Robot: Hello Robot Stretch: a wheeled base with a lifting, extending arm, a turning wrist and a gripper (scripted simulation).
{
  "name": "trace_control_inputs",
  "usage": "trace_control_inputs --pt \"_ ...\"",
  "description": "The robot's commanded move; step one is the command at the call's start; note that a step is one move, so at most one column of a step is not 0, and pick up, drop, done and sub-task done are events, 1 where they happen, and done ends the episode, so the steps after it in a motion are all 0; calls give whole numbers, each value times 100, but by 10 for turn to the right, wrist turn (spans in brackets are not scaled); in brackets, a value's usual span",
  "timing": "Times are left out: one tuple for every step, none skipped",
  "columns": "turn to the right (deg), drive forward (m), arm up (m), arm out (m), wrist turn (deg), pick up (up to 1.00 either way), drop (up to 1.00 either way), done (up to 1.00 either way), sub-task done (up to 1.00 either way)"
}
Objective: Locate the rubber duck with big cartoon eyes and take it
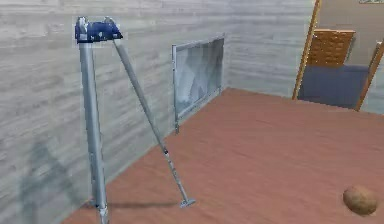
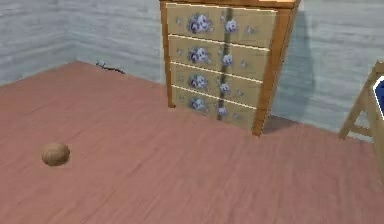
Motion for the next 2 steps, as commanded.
trace_control_inputs --pt "210 0 0 0 0 0 0 0 0" --pt "30 0 0 0 0 0 0 0 0"
